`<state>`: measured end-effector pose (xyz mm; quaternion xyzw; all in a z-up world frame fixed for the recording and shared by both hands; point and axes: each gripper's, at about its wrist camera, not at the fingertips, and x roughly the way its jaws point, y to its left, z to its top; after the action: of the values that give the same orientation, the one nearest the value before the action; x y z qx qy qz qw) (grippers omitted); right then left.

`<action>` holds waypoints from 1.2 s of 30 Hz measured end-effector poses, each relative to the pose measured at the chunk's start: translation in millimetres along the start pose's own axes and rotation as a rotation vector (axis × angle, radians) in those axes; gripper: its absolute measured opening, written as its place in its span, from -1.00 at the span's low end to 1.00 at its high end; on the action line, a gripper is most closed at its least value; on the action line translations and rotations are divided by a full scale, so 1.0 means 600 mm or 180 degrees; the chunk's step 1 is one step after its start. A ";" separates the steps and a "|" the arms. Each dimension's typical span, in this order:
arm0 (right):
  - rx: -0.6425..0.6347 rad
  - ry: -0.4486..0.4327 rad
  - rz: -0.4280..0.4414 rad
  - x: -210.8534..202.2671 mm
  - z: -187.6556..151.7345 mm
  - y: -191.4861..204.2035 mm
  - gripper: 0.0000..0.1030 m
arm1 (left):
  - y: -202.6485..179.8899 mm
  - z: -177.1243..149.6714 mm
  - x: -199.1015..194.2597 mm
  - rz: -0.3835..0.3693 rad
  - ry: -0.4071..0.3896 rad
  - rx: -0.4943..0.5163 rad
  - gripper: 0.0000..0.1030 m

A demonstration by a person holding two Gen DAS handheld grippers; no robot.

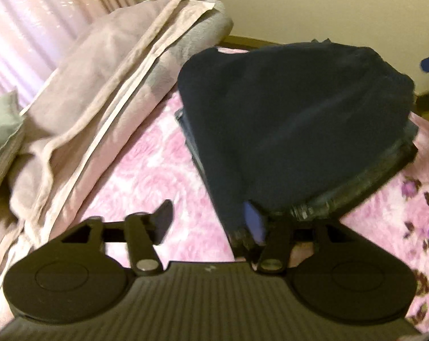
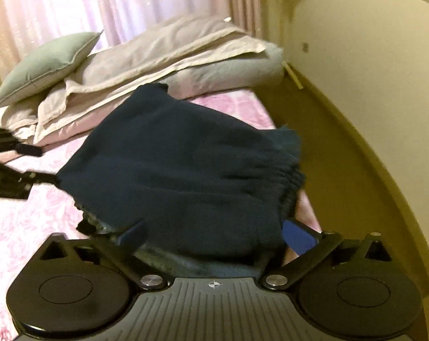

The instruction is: Fold clothes

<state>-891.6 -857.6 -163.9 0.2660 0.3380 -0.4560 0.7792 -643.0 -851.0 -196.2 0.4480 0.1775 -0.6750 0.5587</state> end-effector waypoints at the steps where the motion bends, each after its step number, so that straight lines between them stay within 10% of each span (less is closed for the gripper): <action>1: 0.0045 0.0019 -0.0027 -0.017 -0.011 0.009 1.00 | -0.001 -0.017 -0.015 -0.0004 -0.0002 -0.0062 0.52; 13: 0.0378 0.0108 -0.0448 -0.208 -0.115 0.183 1.00 | 0.043 -0.188 -0.243 -0.0380 -0.0073 -0.1439 0.86; 36: 0.0356 0.0012 -0.0938 -0.371 -0.155 0.279 1.00 | -0.056 -0.209 -0.390 0.0011 -0.0206 -0.1069 0.90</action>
<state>-848.1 -598.1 -33.3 0.2573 0.3489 -0.5829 0.6872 -628.6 -608.3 -84.4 0.3267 0.2689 -0.6490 0.6323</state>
